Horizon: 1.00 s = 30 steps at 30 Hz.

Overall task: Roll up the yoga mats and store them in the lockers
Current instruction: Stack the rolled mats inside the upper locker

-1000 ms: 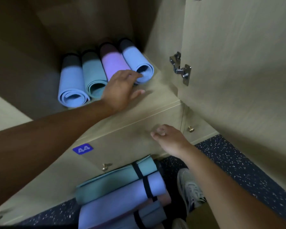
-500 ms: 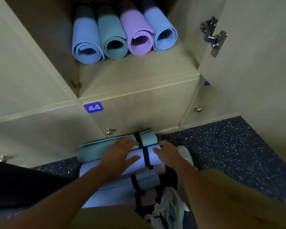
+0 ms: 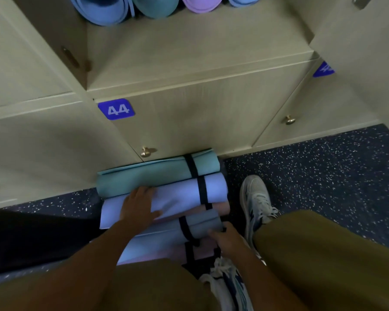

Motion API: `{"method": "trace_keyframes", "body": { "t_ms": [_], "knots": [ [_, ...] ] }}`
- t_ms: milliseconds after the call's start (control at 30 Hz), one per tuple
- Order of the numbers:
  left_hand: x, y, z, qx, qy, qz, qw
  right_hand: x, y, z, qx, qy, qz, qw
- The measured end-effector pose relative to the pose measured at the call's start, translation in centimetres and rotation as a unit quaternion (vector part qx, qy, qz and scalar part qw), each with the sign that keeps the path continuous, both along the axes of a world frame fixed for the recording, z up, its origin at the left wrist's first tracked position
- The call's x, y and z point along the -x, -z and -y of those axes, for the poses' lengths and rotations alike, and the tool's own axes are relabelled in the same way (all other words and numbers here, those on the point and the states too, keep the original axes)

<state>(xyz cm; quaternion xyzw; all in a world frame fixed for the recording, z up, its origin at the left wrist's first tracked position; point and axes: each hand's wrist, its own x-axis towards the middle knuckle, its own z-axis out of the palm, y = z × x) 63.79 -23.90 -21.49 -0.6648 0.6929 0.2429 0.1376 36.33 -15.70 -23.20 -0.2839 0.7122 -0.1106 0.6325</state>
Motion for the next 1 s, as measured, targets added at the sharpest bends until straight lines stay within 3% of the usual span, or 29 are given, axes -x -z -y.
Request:
{"method": "trace_keyframes", "body": {
  "t_ms": [333, 567, 767, 1000],
  "knots": [
    [0.4, 0.4, 0.4, -0.011, 0.043, 0.07, 0.997, -0.7, 0.0, 0.3, 0.011, 0.084, 0.045, 0.995],
    [0.7, -0.2, 0.1, -0.03, 0.061, 0.04, 0.997, -0.8, 0.0, -0.6, 0.043, 0.205, 0.055, 0.976],
    [2.1, -3.9, -0.1, 0.001, 0.035, 0.038, 0.999, 0.1, -4.9, 2.8, 0.098, 0.294, 0.014, 0.951],
    [2.4, -11.8, -0.9, 0.049, -0.034, -0.049, 0.997, 0.2, -14.0, 6.3, 0.215, 0.301, 0.004, 0.929]
  ]
}}
